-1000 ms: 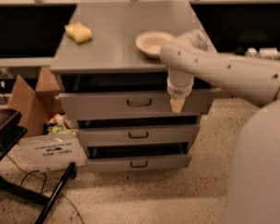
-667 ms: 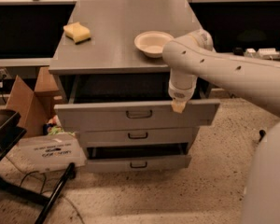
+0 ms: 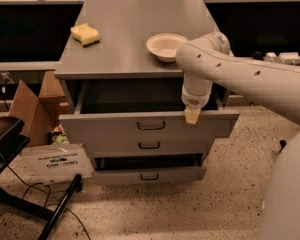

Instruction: Open top drawer

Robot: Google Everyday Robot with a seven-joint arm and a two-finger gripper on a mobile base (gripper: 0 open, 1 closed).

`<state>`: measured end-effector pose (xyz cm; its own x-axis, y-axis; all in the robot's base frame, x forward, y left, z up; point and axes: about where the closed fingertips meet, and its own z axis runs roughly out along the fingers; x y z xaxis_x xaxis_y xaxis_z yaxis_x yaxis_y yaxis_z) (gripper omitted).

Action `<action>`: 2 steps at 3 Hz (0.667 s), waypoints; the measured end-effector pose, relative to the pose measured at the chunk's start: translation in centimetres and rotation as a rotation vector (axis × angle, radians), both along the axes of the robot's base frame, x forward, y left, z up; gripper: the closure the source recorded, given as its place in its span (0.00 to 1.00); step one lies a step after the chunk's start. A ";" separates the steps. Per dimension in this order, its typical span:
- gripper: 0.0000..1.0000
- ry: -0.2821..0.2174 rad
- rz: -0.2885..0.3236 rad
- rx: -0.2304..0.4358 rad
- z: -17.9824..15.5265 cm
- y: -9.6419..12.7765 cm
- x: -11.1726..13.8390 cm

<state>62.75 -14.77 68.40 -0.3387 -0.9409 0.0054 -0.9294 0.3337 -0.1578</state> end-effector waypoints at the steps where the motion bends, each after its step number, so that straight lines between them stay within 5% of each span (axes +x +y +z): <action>1: 1.00 0.028 -0.024 -0.002 -0.3 -1.2 -2.3; 2: 1.00 0.034 -0.030 -0.002 -0.3 -1.4 -2.7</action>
Offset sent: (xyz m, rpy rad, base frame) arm -0.5564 -0.2512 -0.0356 -0.0296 0.6191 -0.6355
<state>60.01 -16.19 68.11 -0.3662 -0.9303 0.0192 -0.9238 0.3611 -0.1271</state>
